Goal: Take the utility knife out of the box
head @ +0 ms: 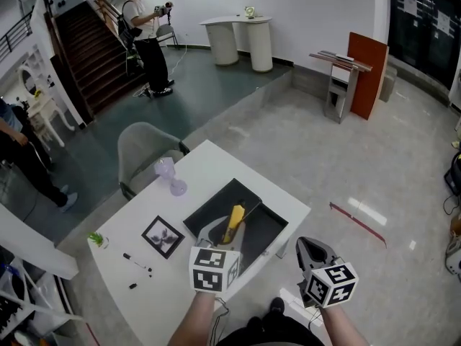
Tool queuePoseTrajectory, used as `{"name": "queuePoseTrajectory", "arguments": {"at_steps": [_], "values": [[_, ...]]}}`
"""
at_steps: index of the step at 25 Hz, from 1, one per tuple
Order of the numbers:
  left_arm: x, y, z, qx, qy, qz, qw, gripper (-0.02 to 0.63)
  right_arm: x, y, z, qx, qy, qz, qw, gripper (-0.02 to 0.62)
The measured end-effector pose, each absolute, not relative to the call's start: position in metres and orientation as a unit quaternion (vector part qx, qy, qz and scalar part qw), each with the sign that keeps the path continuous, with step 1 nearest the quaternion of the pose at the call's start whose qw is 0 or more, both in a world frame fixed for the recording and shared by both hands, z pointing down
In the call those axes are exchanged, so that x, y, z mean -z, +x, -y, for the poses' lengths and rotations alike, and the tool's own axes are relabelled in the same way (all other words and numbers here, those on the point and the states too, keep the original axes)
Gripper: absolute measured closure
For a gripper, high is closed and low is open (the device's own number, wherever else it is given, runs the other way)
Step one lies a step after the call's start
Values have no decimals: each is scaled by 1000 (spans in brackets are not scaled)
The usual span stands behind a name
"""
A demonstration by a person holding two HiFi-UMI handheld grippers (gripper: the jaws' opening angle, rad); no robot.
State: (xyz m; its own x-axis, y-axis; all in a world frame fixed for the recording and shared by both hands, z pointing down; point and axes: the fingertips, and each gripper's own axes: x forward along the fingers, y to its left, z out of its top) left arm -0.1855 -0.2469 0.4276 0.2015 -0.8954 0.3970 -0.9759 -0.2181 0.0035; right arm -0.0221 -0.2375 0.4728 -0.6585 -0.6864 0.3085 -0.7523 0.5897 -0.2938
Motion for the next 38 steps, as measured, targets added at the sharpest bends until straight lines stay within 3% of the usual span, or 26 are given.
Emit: {"name": "queuePoseTrajectory", "arguments": {"at_steps": [17, 38], "values": [[-375, -247, 214, -44, 739, 660, 127, 489, -466, -64, 227, -187, 371, 905, 90, 594], [-363, -259, 212, -8, 734, 667, 129, 489, -467, -68, 231, -181, 369, 906, 101, 595]]}}
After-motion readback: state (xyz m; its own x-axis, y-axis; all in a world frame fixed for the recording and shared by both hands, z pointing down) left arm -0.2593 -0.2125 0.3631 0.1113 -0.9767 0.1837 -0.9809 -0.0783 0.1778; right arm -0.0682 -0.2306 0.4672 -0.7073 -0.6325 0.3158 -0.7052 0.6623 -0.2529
